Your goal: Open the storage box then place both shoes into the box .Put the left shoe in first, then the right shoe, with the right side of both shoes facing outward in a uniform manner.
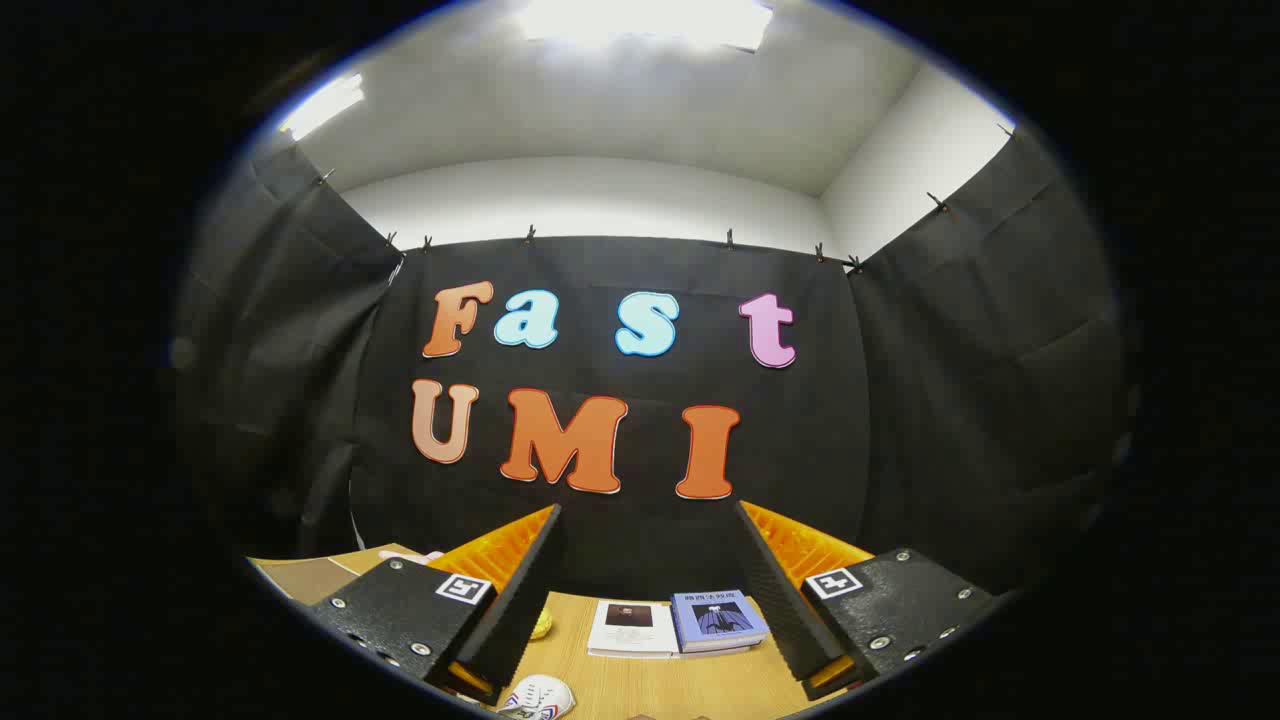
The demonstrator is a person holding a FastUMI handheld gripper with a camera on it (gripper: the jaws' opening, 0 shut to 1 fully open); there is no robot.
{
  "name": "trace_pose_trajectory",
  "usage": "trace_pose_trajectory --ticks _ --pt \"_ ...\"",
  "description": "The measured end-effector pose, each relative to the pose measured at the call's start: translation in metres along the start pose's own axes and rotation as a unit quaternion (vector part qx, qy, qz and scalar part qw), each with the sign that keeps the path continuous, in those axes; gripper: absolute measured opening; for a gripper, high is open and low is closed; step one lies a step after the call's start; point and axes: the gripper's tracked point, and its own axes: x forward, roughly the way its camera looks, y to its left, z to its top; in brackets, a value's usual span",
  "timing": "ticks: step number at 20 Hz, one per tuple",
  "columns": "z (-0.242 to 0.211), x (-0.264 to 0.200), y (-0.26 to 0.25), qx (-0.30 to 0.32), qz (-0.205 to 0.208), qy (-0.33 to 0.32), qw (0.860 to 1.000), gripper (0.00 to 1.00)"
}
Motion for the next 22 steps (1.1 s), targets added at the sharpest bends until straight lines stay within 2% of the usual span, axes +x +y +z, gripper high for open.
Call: trace_pose_trajectory --ticks 15,22 --pt "0.003 -0.003 0.014 -0.002 0.012 0.004 1.000 0.98" --pt "0.003 -0.009 0.038 0.003 0.040 0.003 0.999 0.98"
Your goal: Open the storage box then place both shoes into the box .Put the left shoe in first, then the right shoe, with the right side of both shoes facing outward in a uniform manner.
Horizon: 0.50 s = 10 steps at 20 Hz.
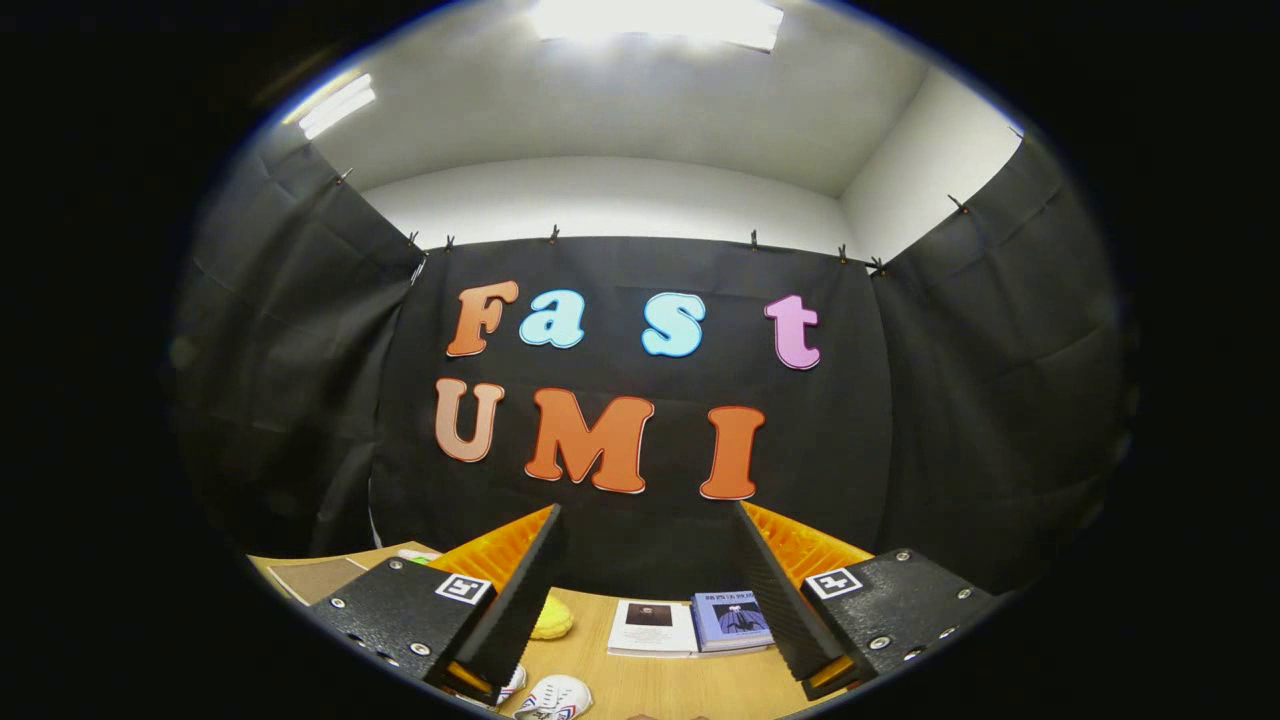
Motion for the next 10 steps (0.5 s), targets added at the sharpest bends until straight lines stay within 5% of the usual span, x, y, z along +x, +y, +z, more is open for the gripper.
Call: trace_pose_trajectory --ticks 10 --pt "-0.015 -0.001 0.045 0.026 0.057 0.017 0.998 0.98"
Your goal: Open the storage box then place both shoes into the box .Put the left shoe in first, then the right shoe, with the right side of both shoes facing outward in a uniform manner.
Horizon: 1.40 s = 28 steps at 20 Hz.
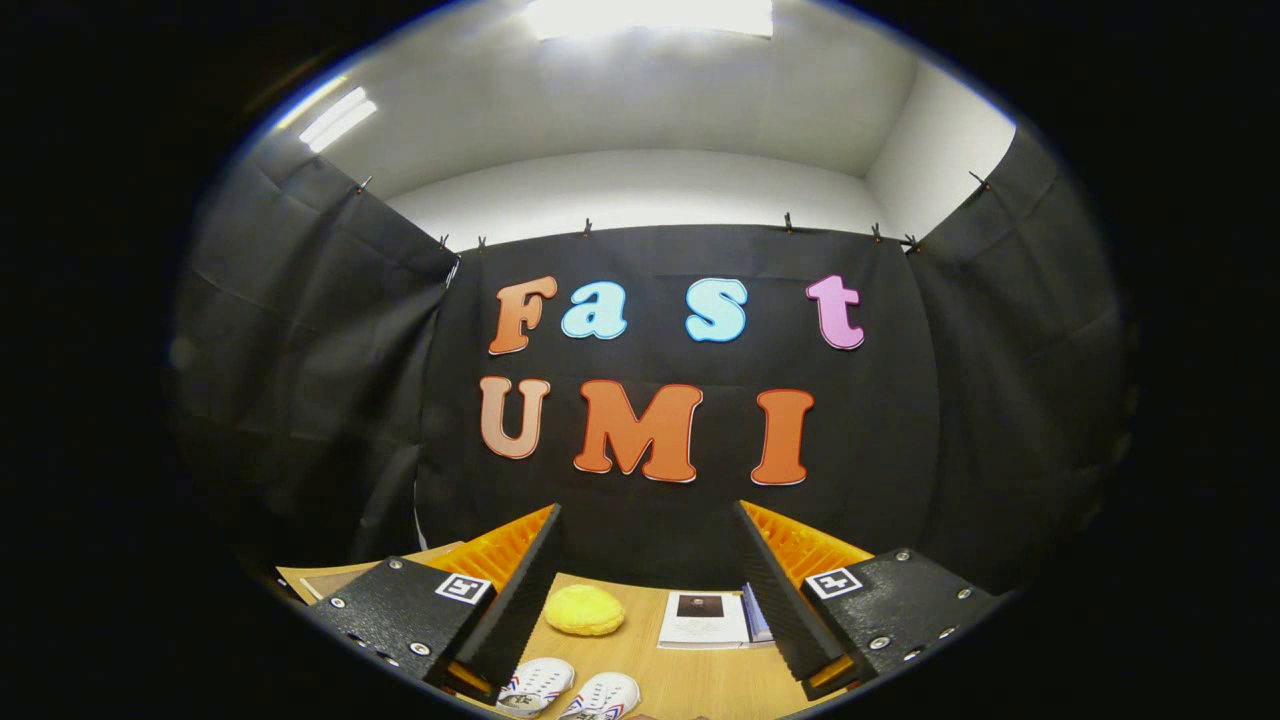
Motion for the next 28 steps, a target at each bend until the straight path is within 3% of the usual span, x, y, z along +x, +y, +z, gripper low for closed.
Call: trace_pose_trajectory --ticks 9,15,18,24,28 --pt "-0.047 0.009 0.056 0.068 0.087 0.052 0.993 0.98" --pt "-0.099 0.009 0.113 0.137 0.174 0.128 0.967 0.99" --pt "-0.131 0.013 0.143 0.187 0.213 0.180 0.942 0.98" --pt "-0.192 0.001 0.188 0.317 0.262 0.303 0.860 0.98" --pt "-0.236 0.003 0.209 0.347 0.273 0.359 0.822 0.98"
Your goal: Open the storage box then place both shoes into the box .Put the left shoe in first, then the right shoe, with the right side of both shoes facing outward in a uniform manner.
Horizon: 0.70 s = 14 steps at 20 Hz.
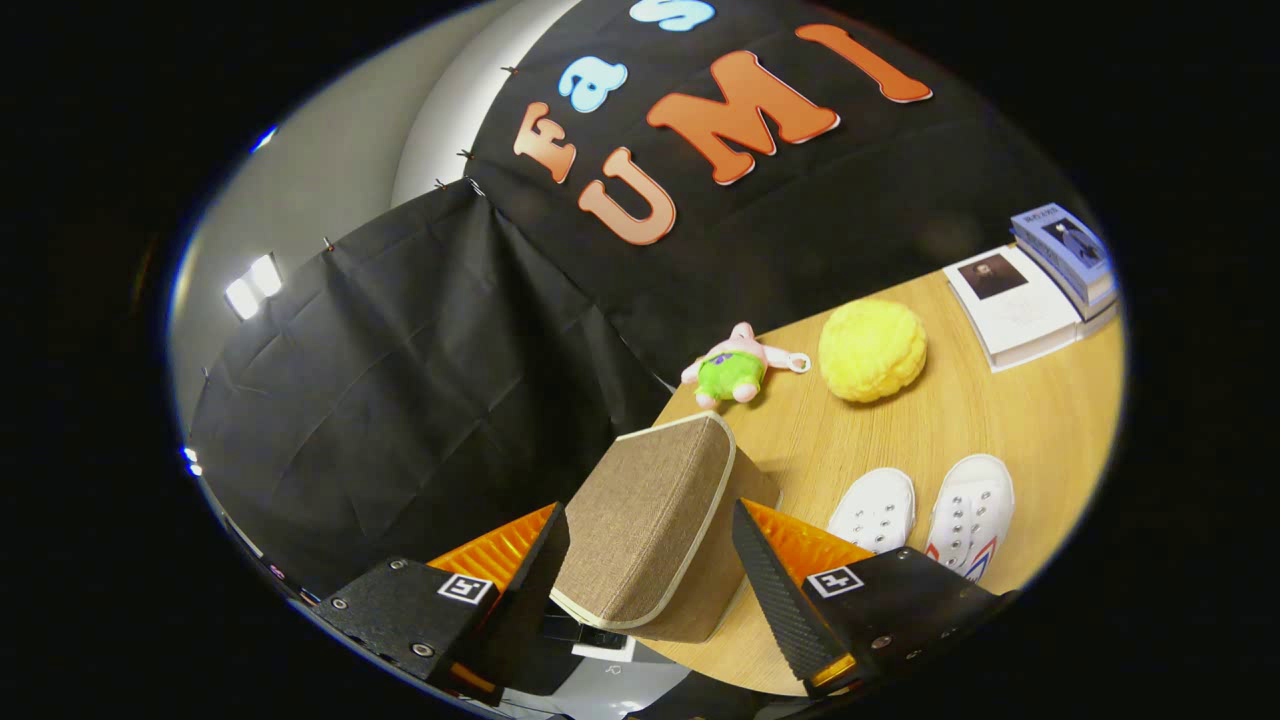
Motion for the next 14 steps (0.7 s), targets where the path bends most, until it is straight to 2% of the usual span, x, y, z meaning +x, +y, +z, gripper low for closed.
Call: trace_pose_trajectory --ticks 8,14 --pt "-0.047 0.048 -0.011 0.098 0.058 0.065 0.991 0.98" --pt "-0.047 0.079 -0.007 0.182 0.126 0.055 0.974 0.96"
